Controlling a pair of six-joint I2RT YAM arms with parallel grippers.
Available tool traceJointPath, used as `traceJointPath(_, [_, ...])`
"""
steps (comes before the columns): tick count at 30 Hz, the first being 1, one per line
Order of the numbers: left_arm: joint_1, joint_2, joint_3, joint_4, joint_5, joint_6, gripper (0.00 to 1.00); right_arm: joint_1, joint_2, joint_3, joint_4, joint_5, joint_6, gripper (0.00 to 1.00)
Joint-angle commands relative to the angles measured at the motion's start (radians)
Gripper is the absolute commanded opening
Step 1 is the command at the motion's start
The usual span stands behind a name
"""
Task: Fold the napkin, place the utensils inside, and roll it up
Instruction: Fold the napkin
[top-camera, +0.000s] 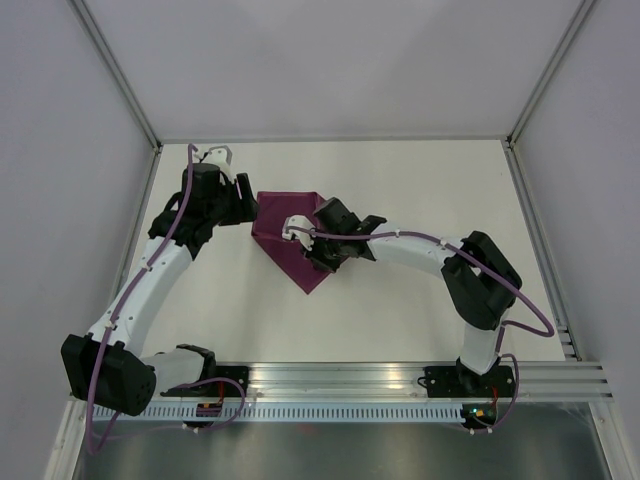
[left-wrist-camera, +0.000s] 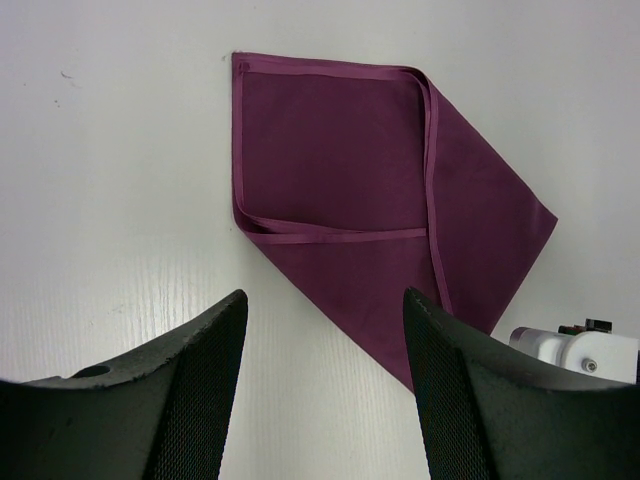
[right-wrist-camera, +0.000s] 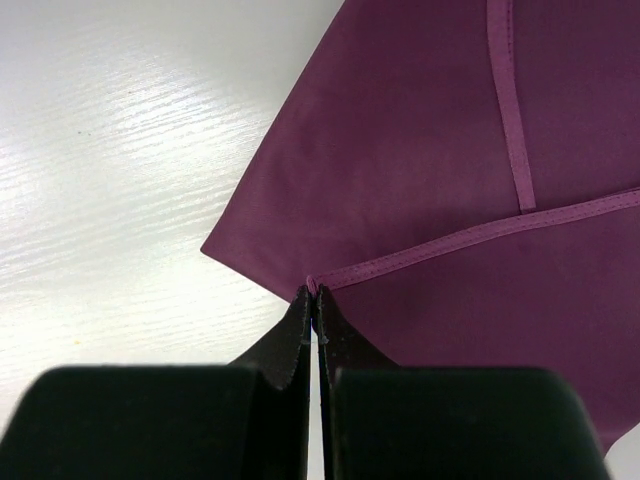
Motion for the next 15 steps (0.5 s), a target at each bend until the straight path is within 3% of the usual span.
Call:
traceJointPath(1, [0.005, -0.001, -0.007, 0.026, 0.018, -0.009, 0.69, 0.015, 0.009, -0.011, 0.018, 0.010, -0.017, 0.01])
traceJointPath(12, [0.005, 0.005, -0.026, 0.038, 0.044, -0.012, 0.69, 0.040, 0.056, -0.017, 0.032, 0.012, -0.013, 0.03])
traceJointPath(15, [0.004, 0.010, -0.030, 0.043, 0.046, -0.012, 0.69, 0.044, 0.066, -0.012, 0.037, 0.009, -0.007, 0.08])
